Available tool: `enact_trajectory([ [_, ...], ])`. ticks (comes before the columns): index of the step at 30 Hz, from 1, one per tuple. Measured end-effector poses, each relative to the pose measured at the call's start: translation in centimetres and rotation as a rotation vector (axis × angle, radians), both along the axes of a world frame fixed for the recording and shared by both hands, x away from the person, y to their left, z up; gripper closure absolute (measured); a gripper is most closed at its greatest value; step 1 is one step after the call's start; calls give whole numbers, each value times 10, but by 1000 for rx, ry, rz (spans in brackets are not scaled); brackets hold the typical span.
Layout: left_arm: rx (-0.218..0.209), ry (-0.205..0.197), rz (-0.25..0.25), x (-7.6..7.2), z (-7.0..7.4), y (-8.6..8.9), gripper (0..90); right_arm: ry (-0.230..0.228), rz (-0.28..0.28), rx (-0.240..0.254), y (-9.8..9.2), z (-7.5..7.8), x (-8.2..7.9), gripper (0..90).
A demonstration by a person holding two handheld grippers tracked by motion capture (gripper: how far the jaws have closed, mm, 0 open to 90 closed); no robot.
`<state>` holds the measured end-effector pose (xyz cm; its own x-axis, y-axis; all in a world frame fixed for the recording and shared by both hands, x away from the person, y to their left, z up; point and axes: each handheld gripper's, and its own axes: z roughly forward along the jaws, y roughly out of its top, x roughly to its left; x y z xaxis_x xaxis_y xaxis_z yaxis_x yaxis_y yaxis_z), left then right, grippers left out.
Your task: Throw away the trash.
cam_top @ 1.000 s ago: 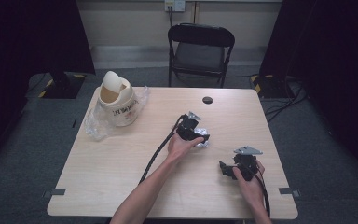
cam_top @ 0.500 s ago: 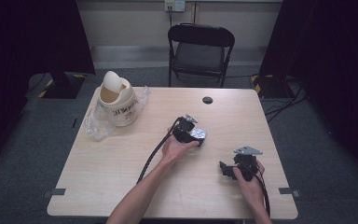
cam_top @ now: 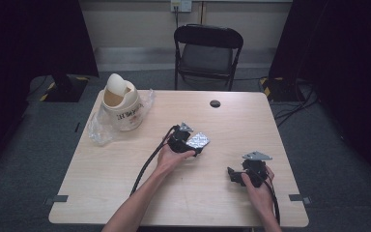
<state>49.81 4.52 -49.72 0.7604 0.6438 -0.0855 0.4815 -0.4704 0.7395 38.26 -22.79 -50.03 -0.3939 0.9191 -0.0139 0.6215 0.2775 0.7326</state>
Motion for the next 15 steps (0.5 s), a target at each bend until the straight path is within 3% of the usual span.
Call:
enact_trajectory([
  [2, 26, -22, 4, -2, -1, -3, 157, 0, 0, -1, 0, 0, 0, 114],
  [3, 70, -46, -2, -4, 0, -4, 186, 0, 0, 0, 0, 0, 0, 114],
  [5, 57, -49, 4, -5, 0, -3, 237, -1, -1, -1, 0, 0, 0, 114],
  [6, 66, -56, 0, -5, 2, 0, 341, 1, 0, -1, 0, 0, 0, 114],
  [11, 59, -51, -12, -6, 2, 6, 341, -1, -1, -1, 0, 0, 0, 114],
  [15, 5, -38, -2, -7, 4, 16, 341, 0, -1, -1, 0, 0, 0, 114],
])
